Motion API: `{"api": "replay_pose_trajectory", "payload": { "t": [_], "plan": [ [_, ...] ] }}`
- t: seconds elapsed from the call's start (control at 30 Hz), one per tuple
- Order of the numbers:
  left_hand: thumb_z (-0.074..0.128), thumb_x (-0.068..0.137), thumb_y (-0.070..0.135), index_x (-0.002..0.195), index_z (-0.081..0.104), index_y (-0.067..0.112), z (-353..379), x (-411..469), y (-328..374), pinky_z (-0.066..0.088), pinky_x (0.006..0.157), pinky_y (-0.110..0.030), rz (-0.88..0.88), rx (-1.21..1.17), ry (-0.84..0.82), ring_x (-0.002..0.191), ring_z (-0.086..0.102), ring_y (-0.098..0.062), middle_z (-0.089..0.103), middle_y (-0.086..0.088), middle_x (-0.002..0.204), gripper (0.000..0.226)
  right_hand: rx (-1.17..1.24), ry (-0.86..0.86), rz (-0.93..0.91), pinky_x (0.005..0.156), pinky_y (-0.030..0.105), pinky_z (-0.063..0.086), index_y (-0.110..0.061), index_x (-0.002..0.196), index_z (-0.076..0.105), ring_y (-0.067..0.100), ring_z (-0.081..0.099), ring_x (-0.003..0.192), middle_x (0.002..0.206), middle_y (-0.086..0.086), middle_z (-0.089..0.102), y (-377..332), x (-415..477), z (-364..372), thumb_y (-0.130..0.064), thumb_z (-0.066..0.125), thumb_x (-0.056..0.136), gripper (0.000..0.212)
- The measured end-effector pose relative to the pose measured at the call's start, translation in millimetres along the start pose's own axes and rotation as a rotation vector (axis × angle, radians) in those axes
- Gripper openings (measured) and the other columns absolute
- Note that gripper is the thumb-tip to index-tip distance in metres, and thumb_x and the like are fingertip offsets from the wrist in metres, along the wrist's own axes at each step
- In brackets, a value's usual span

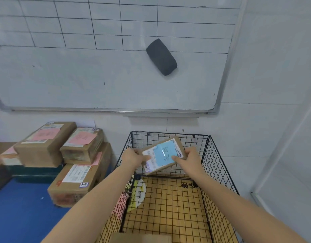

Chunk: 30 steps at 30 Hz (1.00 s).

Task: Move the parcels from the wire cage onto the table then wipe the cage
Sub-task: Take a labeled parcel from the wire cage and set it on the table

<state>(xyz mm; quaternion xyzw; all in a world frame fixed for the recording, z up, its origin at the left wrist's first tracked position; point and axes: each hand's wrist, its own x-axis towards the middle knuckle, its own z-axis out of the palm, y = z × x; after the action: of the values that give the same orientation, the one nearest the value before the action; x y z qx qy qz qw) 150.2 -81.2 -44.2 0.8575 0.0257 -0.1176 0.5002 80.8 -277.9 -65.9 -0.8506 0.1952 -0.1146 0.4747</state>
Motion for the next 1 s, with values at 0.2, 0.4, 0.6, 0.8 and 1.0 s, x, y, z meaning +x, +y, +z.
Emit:
{"api": "replay_pose_trajectory", "payload": {
  "t": [0.2, 0.4, 0.6, 0.8, 1.0],
  "plan": [
    [0.070, 0.085, 0.020, 0.138, 0.045, 0.018, 8.0, 3.7, 1.2, 0.058, 0.070, -0.031, 0.010, -0.230, -0.010, 0.094, 0.066, -0.021, 0.063, -0.006, 0.118, 0.058, 0.005, -0.051, 0.005, 0.062, 0.025, 0.058, -0.017, 0.147, 0.026, 0.017, 0.068, 0.092, 0.131, 0.006, 0.055, 5.4, -9.6, 4.7, -0.040, 0.069, 0.085, 0.079],
    [0.058, 0.094, 0.020, 0.149, 0.021, 0.033, 6.5, 2.1, 2.7, 0.050, 0.051, -0.033, 0.004, -0.266, -0.099, 0.078, 0.059, -0.013, 0.057, -0.002, 0.122, 0.068, -0.055, -0.074, -0.004, 0.056, 0.021, 0.054, -0.015, 0.130, 0.048, 0.009, 0.068, 0.070, 0.106, 0.000, 0.066, 7.8, -20.6, 0.8, -0.040, 0.054, 0.095, 0.044],
    [0.066, 0.087, 0.031, 0.140, 0.037, 0.032, -6.3, 8.1, 3.2, 0.059, 0.073, -0.048, 0.027, -0.178, -0.155, 0.098, 0.065, -0.024, 0.061, -0.004, 0.111, 0.060, 0.120, -0.105, -0.047, 0.058, 0.014, 0.049, -0.021, 0.144, 0.033, 0.010, 0.056, 0.100, 0.144, 0.000, 0.042, 0.0, -19.7, -11.3, -0.026, 0.067, 0.088, 0.066],
    [0.080, 0.072, 0.036, 0.114, 0.046, 0.021, -10.5, 4.4, 20.4, 0.060, 0.064, -0.043, 0.084, -0.134, 0.015, 0.087, 0.067, -0.023, 0.058, 0.000, 0.097, 0.056, 0.098, -0.196, -0.025, 0.068, 0.022, 0.057, -0.020, 0.128, 0.046, 0.000, 0.063, 0.088, 0.116, -0.004, 0.062, -2.3, -20.5, -5.1, -0.026, 0.068, 0.087, 0.047],
    [0.080, 0.073, 0.031, 0.120, 0.045, 0.012, 4.9, -0.4, 26.4, 0.054, 0.072, -0.027, 0.081, -0.206, 0.085, 0.096, 0.060, -0.016, 0.061, -0.003, 0.110, 0.062, 0.095, -0.157, -0.025, 0.065, 0.021, 0.056, -0.018, 0.129, 0.044, 0.000, 0.062, 0.084, 0.096, -0.014, 0.059, -8.2, -23.6, 7.4, -0.039, 0.058, 0.093, 0.044]
  ]
}}
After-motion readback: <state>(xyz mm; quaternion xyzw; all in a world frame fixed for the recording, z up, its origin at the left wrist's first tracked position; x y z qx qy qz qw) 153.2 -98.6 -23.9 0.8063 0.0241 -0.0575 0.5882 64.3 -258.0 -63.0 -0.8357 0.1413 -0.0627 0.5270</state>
